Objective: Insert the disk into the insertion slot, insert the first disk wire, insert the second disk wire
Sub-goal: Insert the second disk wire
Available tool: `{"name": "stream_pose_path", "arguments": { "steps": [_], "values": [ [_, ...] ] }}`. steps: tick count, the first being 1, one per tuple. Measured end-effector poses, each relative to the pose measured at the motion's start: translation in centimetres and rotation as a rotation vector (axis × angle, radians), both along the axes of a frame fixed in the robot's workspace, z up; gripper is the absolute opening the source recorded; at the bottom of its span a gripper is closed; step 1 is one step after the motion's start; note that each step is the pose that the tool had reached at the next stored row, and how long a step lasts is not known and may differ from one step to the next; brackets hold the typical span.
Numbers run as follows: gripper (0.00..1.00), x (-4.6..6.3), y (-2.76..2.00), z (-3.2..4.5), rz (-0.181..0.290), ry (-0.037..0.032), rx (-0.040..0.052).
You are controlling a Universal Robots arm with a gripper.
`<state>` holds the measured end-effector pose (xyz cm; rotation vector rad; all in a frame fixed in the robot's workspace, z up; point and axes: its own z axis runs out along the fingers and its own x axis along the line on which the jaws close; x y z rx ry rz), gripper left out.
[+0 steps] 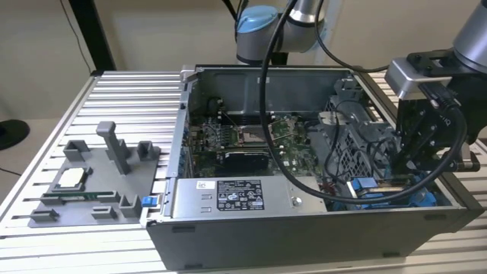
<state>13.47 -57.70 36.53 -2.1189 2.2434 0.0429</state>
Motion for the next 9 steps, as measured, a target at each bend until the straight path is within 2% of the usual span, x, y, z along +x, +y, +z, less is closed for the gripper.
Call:
{"name": "stream_pose_path", "arguments": {
  "steps": [9],
  "values": [
    [0.0,0.13,0.0,-0.78,0.0,0.0,0.0]
  ]
}}
